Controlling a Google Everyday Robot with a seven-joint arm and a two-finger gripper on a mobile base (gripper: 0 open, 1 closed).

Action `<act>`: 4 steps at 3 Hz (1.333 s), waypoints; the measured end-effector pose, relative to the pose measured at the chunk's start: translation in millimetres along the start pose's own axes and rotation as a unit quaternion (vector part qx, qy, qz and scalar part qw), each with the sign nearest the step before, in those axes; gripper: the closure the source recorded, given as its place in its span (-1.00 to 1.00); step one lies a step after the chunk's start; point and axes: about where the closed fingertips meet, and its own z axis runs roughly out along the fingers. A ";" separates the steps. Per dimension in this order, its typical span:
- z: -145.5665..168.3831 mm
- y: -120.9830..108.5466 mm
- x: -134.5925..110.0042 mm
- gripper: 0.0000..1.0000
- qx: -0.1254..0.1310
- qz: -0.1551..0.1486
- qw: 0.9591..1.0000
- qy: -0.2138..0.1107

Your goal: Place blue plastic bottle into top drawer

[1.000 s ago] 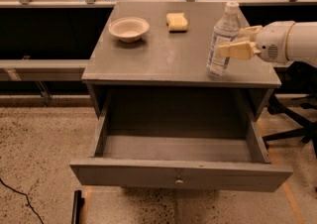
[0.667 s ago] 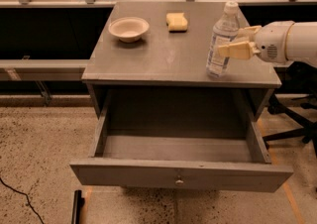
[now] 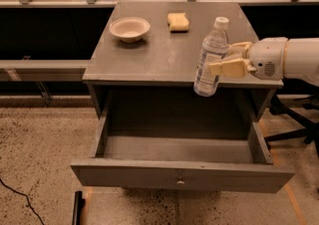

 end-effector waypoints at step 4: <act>22.1 54.8 161.4 1.00 -0.075 -0.028 0.996 0.039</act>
Offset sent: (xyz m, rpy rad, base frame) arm -0.0735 0.0049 -0.1022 0.0293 0.0861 0.2058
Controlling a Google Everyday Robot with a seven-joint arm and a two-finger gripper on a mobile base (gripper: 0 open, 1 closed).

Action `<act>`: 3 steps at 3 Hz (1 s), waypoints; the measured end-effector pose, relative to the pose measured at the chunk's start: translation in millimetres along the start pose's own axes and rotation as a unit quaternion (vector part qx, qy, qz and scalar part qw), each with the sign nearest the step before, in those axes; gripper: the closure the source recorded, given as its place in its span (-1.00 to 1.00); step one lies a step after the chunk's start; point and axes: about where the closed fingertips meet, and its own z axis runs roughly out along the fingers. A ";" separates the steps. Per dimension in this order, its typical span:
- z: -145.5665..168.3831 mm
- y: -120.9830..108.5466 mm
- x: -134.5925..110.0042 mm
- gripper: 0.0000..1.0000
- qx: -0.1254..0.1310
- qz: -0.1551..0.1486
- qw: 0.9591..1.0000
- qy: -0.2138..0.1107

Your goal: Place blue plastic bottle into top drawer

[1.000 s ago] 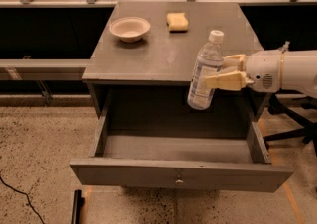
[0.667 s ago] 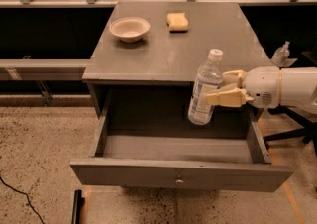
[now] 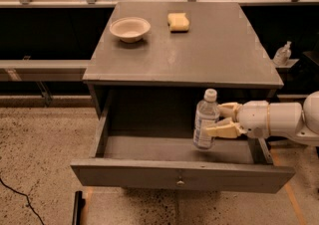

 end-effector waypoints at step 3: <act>30.7 -14.2 50.3 0.16 0.019 -0.027 0.999 0.015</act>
Offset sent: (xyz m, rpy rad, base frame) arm 0.0192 -0.0056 -0.0654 -0.0698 -0.0608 -0.0284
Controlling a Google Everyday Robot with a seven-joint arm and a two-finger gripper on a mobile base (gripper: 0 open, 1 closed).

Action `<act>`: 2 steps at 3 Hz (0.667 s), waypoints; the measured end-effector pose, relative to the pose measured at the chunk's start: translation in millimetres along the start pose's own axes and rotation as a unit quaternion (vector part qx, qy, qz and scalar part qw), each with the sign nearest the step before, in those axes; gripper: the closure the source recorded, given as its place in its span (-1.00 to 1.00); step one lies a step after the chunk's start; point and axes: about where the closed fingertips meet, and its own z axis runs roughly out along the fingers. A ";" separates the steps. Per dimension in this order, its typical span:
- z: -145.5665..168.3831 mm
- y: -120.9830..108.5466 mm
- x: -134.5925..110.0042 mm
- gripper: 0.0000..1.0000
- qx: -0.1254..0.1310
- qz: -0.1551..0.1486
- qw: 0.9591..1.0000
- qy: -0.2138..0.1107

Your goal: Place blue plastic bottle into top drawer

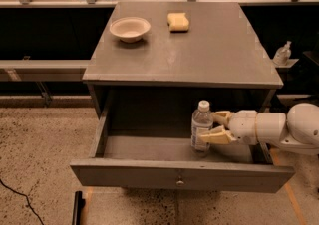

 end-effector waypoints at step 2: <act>6.4 -7.9 15.0 -0.90 0.013 0.002 1.000 0.008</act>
Offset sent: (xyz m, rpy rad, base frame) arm 0.0112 -0.0127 -0.0185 -0.0245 -0.0052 -0.0510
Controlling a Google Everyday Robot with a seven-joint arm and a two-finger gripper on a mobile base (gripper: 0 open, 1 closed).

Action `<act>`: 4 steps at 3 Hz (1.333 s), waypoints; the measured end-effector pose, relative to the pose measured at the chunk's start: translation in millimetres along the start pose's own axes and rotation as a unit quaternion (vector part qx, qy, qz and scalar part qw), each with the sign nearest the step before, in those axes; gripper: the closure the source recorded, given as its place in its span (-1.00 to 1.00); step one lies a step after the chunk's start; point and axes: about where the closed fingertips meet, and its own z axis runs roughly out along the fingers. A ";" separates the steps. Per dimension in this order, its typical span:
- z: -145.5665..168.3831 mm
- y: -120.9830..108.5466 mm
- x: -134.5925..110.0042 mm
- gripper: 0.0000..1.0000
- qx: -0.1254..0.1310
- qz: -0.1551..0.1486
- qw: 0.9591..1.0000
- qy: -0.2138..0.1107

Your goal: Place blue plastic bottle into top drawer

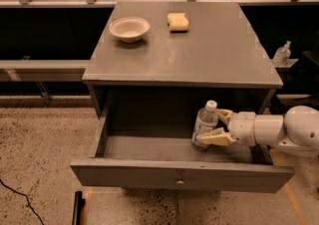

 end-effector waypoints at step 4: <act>-43.6 -23.9 -48.7 -0.19 0.064 0.001 0.998 -0.018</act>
Offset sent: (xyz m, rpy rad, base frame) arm 0.0068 -0.0147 0.0140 0.0049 -0.0212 -0.0660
